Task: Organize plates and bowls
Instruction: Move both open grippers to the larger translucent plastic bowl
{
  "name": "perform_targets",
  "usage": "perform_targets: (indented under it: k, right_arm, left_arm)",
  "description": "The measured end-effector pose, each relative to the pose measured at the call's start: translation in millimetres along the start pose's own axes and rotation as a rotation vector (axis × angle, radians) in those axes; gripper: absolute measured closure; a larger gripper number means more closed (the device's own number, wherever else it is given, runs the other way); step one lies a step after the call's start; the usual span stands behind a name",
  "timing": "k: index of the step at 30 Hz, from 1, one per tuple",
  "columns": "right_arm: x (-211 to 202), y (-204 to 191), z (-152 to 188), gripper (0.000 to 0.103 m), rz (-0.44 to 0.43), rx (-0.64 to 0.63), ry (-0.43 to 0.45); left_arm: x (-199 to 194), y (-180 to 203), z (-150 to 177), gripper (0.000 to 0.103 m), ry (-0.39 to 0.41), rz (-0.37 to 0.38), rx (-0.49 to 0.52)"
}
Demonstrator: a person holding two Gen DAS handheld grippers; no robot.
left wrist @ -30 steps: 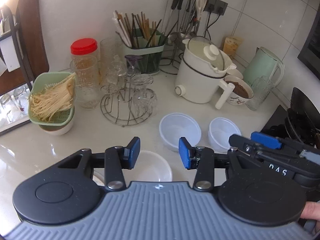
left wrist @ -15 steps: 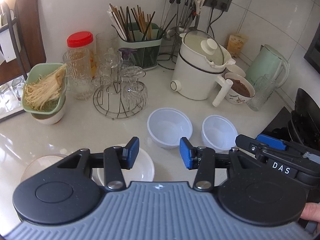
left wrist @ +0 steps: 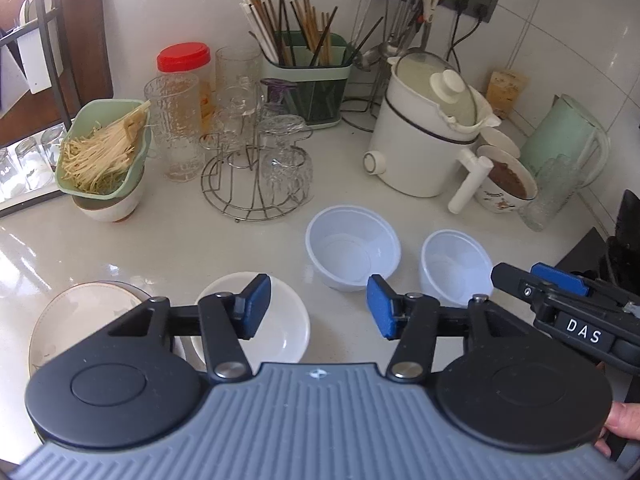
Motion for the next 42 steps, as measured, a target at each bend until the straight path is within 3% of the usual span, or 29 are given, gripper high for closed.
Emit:
perform_targets:
  k: [21,23,25,34,38,42]
  right_arm:
    - [66,8,13,0.041,-0.018,0.054,-0.046]
    - [72,9,14,0.027,-0.017,0.075,-0.058]
    - [76,8,12,0.021,-0.040,0.102,-0.039]
    - [100,4,11,0.021,-0.075,0.205,-0.014]
    - [113,7,16,0.030,-0.052,0.236,-0.045]
    - [128,9,28,0.050,-0.016,0.252,-0.106]
  left_arm:
    - [87,-11,-30,0.042,-0.105,0.048,-0.022]
    - [92,-13,-32,0.029,-0.105,0.052,-0.025]
    - [97,-14,-35,0.029,-0.115,0.084,-0.040]
    - [133,-25,-48,0.030,-0.164,0.119,-0.099]
    - [148,-19,-50,0.031,-0.184,0.156,-0.082]
    - [169,-13,-46,0.042,-0.224,0.173,-0.067]
Point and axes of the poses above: each gripper's, at about its wrist camera, not at the fingertips, and x roughly the way its jaws point, y to its right, z to its underside, the point moved 8 cm from there along x, roughly the way its jaws point, and after that the axes turned 9 degrees about -z, right-handed, at the moved point
